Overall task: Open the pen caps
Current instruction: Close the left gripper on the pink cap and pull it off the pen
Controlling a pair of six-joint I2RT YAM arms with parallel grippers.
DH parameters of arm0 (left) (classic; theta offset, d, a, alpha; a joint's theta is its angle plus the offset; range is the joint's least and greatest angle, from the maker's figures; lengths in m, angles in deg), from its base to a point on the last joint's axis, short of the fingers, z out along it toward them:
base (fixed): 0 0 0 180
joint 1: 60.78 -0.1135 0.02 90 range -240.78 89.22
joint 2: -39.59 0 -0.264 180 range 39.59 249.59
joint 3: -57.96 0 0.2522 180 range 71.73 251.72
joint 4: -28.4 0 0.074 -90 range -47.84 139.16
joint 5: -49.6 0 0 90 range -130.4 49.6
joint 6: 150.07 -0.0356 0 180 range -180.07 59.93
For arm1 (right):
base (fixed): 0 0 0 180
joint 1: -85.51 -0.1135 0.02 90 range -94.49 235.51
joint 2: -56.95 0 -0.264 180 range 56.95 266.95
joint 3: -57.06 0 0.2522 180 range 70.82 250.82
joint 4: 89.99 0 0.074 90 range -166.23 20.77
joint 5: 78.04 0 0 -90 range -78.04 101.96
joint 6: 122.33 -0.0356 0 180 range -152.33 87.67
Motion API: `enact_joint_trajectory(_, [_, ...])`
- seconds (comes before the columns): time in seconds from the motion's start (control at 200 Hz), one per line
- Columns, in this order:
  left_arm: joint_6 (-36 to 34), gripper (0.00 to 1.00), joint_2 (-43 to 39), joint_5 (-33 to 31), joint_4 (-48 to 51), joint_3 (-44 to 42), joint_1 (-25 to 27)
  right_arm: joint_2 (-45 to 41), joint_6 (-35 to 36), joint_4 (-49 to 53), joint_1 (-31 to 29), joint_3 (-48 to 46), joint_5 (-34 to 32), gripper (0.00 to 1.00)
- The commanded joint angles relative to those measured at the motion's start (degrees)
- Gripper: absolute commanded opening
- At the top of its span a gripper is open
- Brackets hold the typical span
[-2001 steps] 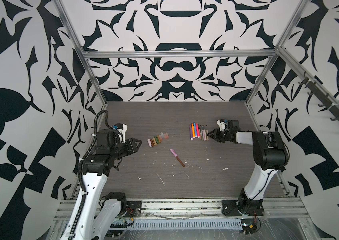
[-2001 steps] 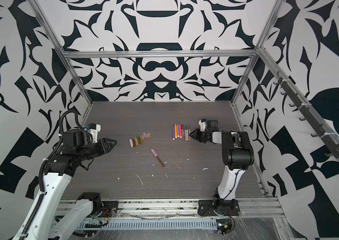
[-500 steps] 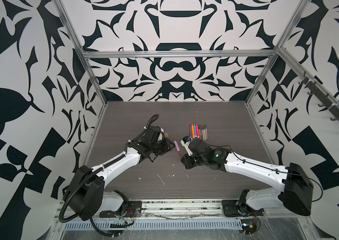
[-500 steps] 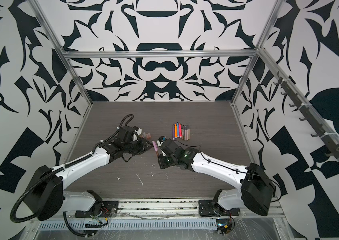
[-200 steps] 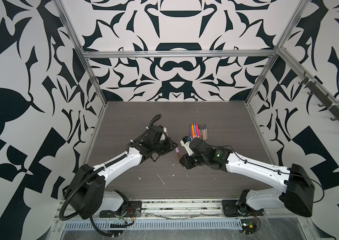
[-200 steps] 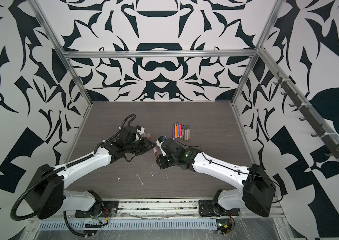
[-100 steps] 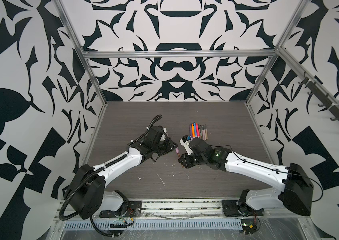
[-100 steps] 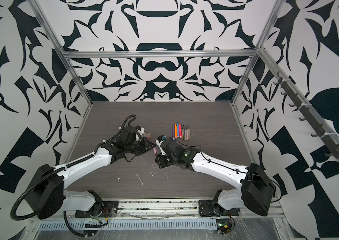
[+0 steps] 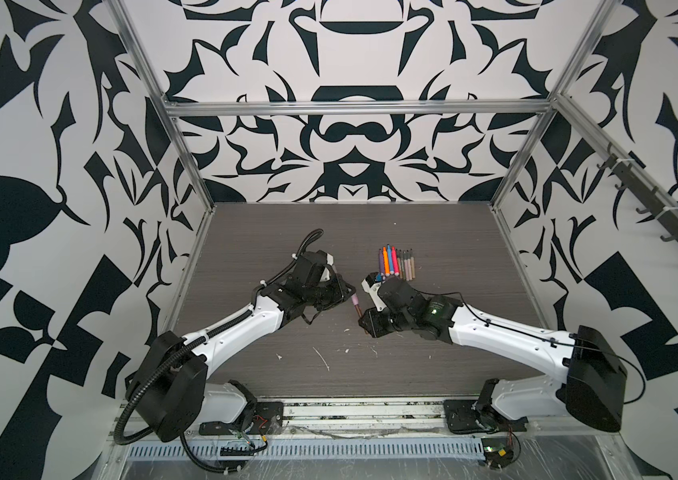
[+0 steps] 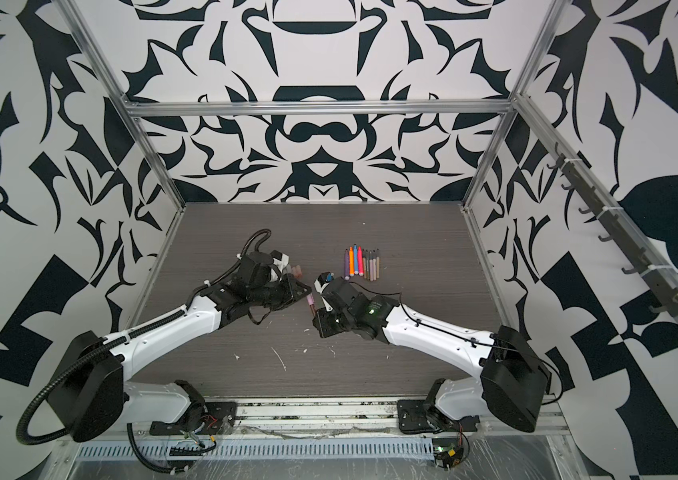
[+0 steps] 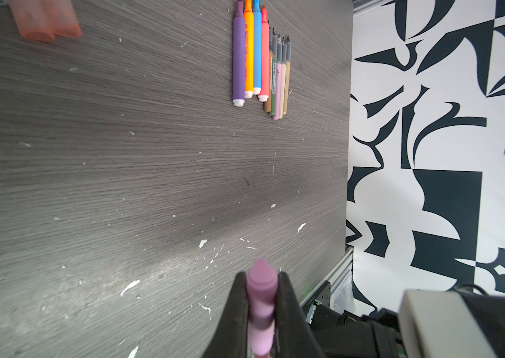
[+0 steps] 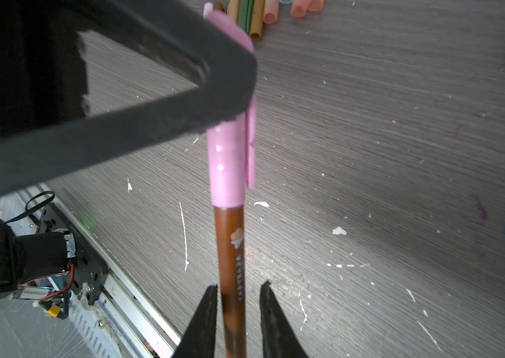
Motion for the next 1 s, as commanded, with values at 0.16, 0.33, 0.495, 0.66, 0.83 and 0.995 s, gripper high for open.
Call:
enact_joint_trajectory(0.16, [1.2, 0.00, -1.6, 1.2, -1.4, 0.9, 0.2, 0.7, -1.2, -1.7, 0.3, -0.5, 0.3, 0.23])
enact_joint_trajectory(0.33, [1.5, 0.00, -1.6, 1.2, -1.7, 0.8, 0.2, 1.4, -1.3, -2.4, 0.4, -0.5, 1.4, 0.13])
enact_joint_trajectory(0.495, [1.5, 0.00, -1.3, 1.5, -1.7, 0.8, 0.2, 1.4, -0.9, -2.2, 0.4, 0.0, 2.0, 0.00])
enact_joint_trajectory(0.66, [1.5, 0.31, -0.3, 2.4, -1.8, 1.2, 0.3, 1.6, -0.2, -1.3, 0.4, 0.8, 2.0, 0.00])
enact_joint_trajectory(0.83, [1.5, 0.35, 0.1, 2.7, -2.1, 1.2, 0.5, 1.5, 0.0, -1.0, 0.3, 1.1, 1.6, 0.00])
enact_joint_trajectory(0.995, [1.4, 0.35, 0.6, 3.1, -2.1, 1.2, 0.8, 1.6, 0.1, -0.7, 0.5, 1.6, 1.3, 0.00])
